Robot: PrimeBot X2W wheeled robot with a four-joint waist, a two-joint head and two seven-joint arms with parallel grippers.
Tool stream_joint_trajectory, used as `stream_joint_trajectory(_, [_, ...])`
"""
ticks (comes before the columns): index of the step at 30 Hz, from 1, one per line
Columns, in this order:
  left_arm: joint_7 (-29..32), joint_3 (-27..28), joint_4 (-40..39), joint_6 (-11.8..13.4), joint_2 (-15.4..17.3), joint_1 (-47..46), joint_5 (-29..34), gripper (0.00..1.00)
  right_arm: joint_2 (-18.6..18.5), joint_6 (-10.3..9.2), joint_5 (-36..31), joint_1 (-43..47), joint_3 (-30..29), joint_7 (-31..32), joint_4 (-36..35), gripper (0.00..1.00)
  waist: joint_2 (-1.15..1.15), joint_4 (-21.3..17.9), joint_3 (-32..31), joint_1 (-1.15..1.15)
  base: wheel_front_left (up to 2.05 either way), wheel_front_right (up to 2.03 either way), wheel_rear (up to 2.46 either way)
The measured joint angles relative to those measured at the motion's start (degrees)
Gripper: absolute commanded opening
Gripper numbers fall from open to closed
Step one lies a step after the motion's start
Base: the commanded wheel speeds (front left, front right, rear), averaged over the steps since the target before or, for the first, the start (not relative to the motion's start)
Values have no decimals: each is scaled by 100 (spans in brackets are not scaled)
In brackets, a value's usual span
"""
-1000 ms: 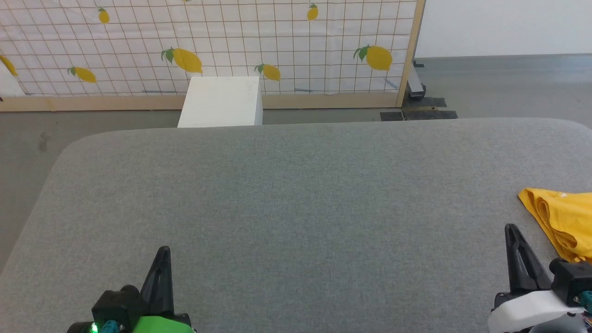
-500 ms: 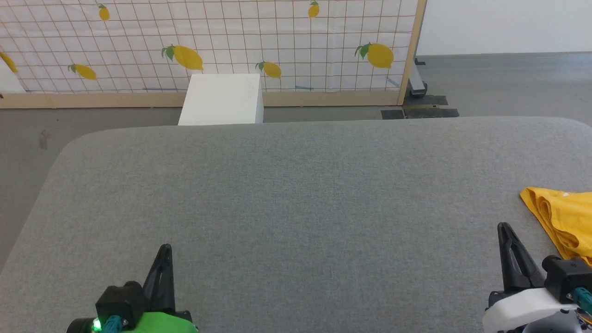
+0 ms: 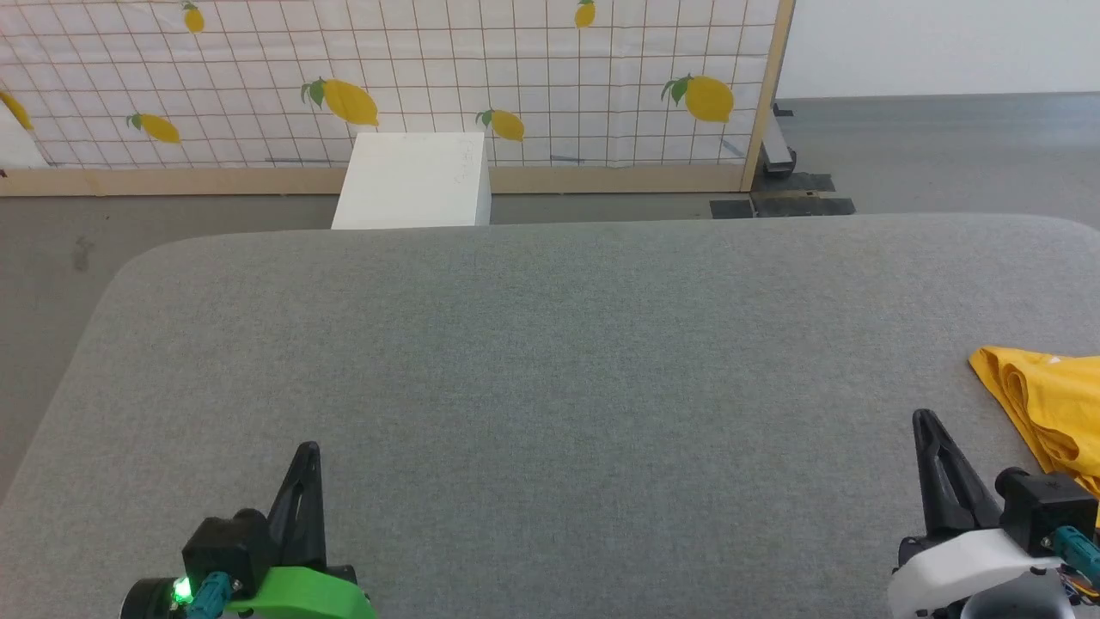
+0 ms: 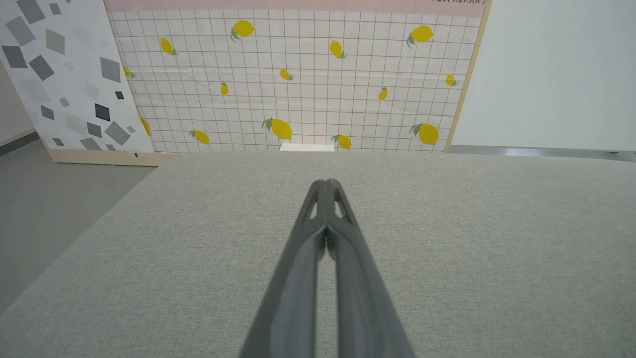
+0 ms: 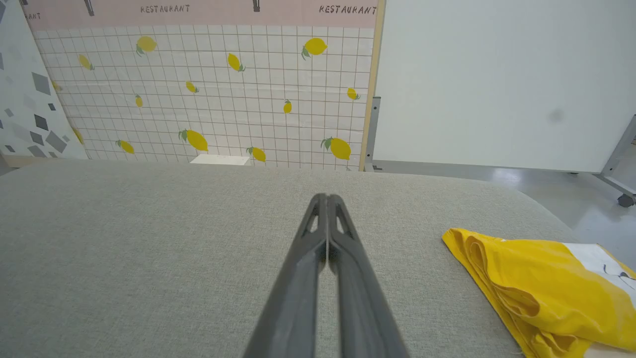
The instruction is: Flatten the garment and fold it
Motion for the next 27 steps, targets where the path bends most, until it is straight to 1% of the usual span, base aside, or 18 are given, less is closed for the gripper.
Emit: stream_joint_trajectory(27, [319,316,68,-238,-313,-171,483,0,0,0,-52,-140,212,125,5,0,0,28,69,0,0,0,0])
